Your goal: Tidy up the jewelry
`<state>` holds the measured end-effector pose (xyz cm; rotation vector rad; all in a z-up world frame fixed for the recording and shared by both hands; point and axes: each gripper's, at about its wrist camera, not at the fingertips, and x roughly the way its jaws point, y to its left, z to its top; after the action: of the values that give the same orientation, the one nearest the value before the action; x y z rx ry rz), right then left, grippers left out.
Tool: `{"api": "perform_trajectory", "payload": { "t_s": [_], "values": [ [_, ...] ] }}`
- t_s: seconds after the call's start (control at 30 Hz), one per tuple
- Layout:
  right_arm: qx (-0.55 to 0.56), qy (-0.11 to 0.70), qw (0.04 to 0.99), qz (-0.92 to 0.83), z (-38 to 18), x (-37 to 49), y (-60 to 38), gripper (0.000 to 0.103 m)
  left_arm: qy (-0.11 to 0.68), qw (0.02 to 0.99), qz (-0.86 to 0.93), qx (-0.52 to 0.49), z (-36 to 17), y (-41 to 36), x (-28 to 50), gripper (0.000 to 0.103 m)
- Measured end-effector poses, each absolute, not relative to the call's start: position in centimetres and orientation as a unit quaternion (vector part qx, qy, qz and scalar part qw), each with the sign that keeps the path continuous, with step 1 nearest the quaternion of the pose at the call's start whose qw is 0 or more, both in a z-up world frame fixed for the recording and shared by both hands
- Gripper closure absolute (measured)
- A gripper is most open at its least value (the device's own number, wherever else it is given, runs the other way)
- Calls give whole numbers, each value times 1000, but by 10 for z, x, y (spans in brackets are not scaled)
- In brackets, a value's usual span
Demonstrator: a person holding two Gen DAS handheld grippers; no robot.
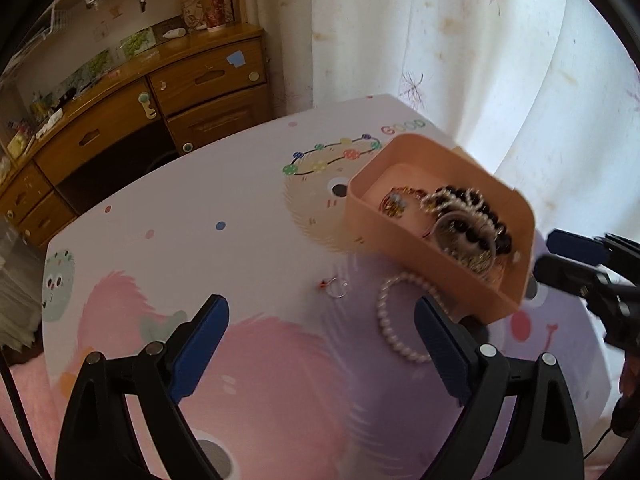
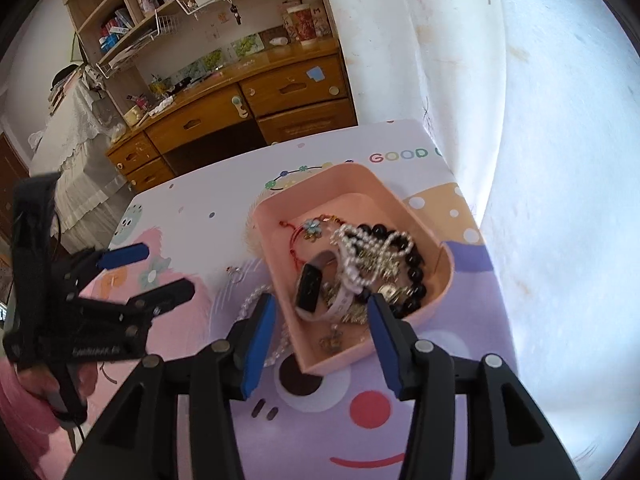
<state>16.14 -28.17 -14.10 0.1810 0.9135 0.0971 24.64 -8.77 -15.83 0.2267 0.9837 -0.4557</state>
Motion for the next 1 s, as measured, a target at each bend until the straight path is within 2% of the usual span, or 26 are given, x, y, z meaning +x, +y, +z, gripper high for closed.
{"api": "perform_trajectory", "payload": {
  "t_s": [0.23, 0.43, 0.5, 0.57, 0.7, 0.73, 0.8, 0.83, 1.0],
  "values": [
    [18, 432, 902, -4, -173, 123, -231, 55, 430, 849, -268, 149, -173, -88, 264, 10],
    [48, 439, 897, -18, -198, 124, -209, 55, 430, 842, -296, 136, -202, -90, 280, 11],
    [78, 439, 895, -30, -204, 128, -207, 55, 430, 840, -300, 137, -210, -92, 283, 17],
    [103, 442, 890, -52, -208, 133, -208, 55, 430, 842, -295, 141, -216, -93, 284, 33],
    [139, 431, 887, -87, -208, 140, -211, 55, 414, 845, -300, 156, -221, -96, 279, 39],
    [133, 433, 886, -93, -208, 144, -210, 56, 411, 846, -301, 159, -222, -97, 278, 44],
    [142, 449, 876, -103, -211, 149, -211, 66, 414, 843, -304, 162, -226, -98, 278, 52],
    [161, 453, 870, -106, -212, 151, -213, 67, 414, 842, -304, 161, -227, -98, 278, 56],
    [164, 457, 866, -117, -213, 157, -209, 73, 415, 846, -302, 146, -228, -100, 281, 58]
  ]
}}
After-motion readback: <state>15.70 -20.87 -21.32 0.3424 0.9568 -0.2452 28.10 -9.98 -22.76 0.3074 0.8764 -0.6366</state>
